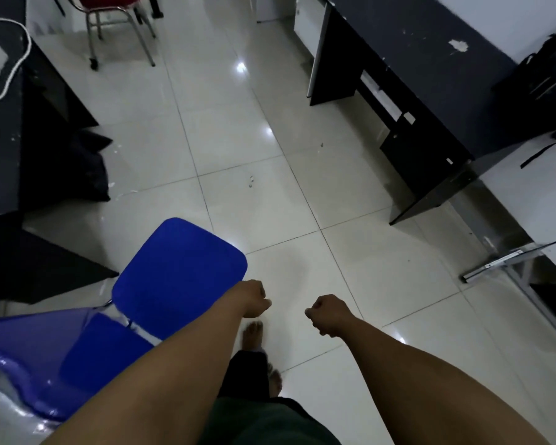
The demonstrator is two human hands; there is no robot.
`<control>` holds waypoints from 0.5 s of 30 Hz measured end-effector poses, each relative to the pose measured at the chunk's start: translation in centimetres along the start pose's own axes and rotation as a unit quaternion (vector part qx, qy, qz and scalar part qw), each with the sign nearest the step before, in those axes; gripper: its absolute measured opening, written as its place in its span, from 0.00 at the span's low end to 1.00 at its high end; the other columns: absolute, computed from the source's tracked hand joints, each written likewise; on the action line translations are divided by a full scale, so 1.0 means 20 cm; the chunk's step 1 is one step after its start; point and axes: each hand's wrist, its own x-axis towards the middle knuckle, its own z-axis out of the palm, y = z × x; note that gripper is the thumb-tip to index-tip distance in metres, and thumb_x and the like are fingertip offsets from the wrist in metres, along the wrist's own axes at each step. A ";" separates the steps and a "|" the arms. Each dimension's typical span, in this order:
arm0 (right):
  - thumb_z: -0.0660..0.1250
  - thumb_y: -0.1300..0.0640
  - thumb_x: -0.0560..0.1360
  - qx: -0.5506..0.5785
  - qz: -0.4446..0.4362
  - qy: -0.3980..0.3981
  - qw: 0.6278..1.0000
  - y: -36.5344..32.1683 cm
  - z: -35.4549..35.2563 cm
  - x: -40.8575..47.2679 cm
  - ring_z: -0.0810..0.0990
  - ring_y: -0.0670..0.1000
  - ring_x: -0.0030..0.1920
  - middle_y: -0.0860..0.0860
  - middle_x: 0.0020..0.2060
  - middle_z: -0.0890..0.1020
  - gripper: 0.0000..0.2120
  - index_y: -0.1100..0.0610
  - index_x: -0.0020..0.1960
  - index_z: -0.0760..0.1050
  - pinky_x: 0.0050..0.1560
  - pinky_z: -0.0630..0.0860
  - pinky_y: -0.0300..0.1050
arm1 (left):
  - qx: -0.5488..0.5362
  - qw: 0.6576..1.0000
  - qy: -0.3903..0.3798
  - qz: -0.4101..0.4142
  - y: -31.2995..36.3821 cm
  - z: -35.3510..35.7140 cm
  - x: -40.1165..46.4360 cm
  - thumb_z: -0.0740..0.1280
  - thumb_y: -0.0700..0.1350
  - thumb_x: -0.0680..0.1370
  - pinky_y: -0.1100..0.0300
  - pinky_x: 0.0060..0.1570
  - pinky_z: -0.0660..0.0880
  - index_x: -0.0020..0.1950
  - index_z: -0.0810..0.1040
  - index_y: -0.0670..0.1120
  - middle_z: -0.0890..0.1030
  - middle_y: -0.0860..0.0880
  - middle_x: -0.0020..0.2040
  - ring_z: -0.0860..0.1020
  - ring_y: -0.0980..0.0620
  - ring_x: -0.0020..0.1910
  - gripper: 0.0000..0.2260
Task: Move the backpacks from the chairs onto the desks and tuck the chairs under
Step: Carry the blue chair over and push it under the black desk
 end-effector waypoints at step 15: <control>0.64 0.53 0.76 -0.033 -0.027 -0.013 0.999 -0.15 0.27 -0.13 0.80 0.56 0.42 0.59 0.48 0.85 0.11 0.61 0.49 0.77 0.38 0.71 0.43 | -0.041 0.996 0.036 -0.066 -0.36 0.07 -0.26 0.63 0.51 0.80 0.56 0.55 0.74 0.61 0.75 0.45 0.77 0.47 0.56 0.75 0.50 0.52 0.14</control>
